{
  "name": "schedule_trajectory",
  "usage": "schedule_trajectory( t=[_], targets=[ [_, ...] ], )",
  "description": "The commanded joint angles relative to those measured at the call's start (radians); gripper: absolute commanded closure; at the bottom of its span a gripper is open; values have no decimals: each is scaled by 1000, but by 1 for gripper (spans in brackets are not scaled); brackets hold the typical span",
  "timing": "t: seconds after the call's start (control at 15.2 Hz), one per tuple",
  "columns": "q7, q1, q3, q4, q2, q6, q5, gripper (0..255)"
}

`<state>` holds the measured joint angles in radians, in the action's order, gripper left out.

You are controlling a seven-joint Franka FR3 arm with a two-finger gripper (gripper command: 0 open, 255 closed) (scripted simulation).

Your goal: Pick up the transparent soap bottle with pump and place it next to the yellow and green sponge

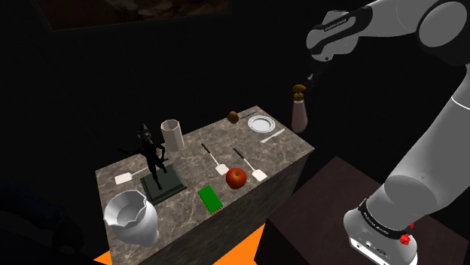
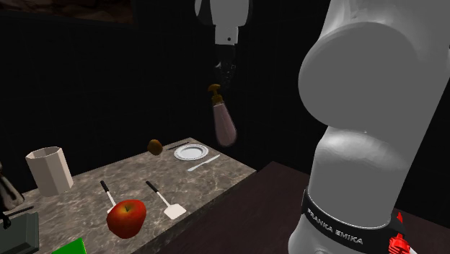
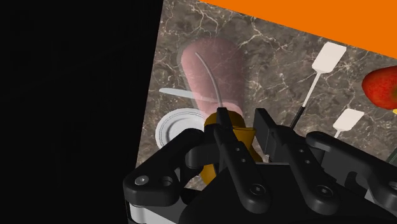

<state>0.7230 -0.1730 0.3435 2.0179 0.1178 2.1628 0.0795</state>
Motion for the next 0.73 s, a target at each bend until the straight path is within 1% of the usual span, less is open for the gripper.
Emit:
schedule_trajectory(
  t=[0.0, 0.66],
  targets=[
    [-6, 2, 1, -14, -15, -27, -7, 255],
    [-23, 4, 2, -100, -58, -154, -28, 255]
  ],
)
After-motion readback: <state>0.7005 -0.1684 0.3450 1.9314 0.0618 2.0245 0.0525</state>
